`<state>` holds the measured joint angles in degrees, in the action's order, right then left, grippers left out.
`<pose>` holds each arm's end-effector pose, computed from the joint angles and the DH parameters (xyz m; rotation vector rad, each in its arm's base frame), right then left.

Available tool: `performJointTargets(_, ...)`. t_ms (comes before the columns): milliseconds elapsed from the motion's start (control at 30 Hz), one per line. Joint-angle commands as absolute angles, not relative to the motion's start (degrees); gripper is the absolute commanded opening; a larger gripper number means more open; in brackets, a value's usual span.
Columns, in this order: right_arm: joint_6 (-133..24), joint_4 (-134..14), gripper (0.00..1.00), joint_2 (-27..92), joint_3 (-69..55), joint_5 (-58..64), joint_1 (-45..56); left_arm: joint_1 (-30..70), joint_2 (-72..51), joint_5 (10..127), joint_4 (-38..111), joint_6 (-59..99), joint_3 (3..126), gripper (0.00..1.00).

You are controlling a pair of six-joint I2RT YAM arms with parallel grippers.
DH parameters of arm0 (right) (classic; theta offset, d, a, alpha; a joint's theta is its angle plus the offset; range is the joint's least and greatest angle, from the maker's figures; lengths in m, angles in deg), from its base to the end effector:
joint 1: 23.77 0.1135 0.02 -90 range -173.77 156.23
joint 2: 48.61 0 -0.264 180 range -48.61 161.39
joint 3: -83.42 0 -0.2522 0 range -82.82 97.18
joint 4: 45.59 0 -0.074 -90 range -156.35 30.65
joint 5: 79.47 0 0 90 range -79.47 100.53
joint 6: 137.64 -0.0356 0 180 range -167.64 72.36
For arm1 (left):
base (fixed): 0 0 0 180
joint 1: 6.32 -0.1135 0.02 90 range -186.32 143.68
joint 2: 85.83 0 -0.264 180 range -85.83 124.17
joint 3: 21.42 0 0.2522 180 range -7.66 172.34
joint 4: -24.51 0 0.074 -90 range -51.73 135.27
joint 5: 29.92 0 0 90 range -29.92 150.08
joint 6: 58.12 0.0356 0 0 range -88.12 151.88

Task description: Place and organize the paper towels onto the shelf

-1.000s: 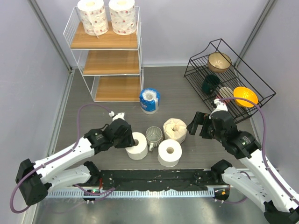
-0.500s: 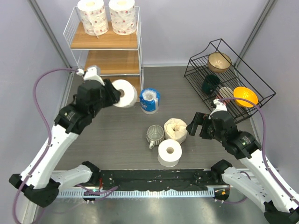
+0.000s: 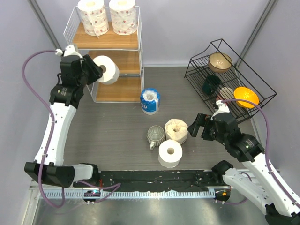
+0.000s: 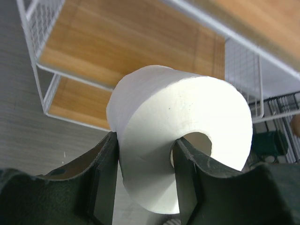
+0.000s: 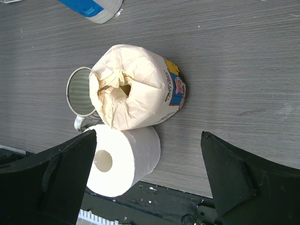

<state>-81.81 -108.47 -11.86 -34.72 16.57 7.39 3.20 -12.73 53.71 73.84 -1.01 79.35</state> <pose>0.1075 0.0606 0.3115 0.1185 2.2707 0.5005 0.2652 -0.0405 0.4428 -0.4705 1.9084 -0.3804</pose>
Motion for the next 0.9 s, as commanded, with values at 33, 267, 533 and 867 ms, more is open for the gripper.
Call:
performJointTargets(33,-81.6,-108.1,0.98,-12.1,-33.8,16.2,7.7,-0.5,-11.8,58.1,64.5,-2.2,84.6,0.35)
performJointTargets(267,-81.7,-108.0,0.98,-11.7,-33.9,16.2,7.7,-1.0,-8.7,62.3,60.6,-5.0,84.0,0.34)
performJointTargets(533,-81.7,-108.1,0.98,-11.7,-33.9,16.2,7.7,-0.9,-5.8,66.1,54.4,-10.0,82.9,0.33)
performJointTargets(867,-82.3,-108.6,0.98,-12.3,-33.9,16.2,7.7,1.0,-1.8,66.1,51.3,-11.6,84.1,0.34)
